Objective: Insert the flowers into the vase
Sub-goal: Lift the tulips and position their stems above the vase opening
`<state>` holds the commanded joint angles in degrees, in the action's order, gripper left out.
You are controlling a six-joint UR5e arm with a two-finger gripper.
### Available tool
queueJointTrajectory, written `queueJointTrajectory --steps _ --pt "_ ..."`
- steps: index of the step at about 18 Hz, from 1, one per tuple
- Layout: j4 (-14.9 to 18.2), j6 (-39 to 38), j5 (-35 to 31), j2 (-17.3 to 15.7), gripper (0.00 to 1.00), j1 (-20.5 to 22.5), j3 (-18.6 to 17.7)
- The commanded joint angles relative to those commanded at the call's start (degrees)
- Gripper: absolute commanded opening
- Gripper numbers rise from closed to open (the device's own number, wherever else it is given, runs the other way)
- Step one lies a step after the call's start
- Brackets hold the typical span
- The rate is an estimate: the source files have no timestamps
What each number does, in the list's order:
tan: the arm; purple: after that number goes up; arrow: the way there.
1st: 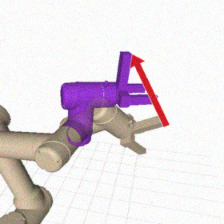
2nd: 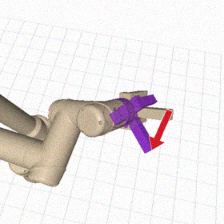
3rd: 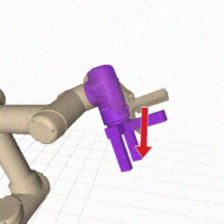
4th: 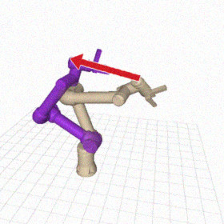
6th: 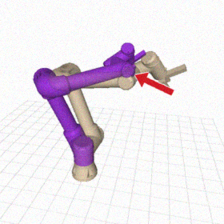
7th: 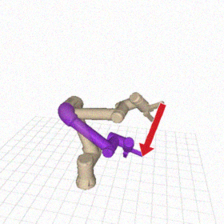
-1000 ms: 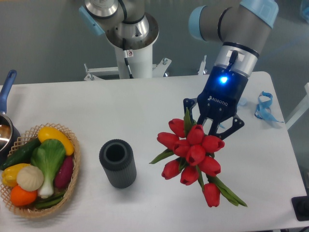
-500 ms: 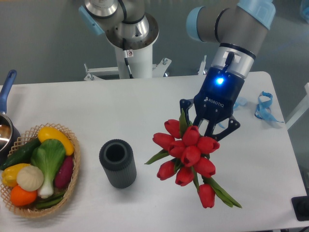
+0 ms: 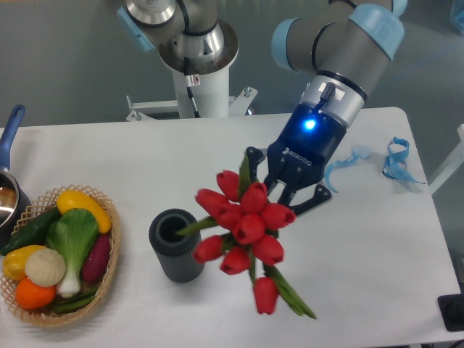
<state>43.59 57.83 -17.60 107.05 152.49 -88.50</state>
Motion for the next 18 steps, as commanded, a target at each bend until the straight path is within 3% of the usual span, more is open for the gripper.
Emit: queueJointTrajectory --steps 8,10,18 --pt "-0.1 4.0 14.1 -1.9 0.28 -2.2 -6.1" --pt "-0.1 4.0 14.9 -3.1 0.28 -2.8 -6.5" --pt "-0.1 6.4 16.8 -2.6 0.28 -5.1 -8.0"
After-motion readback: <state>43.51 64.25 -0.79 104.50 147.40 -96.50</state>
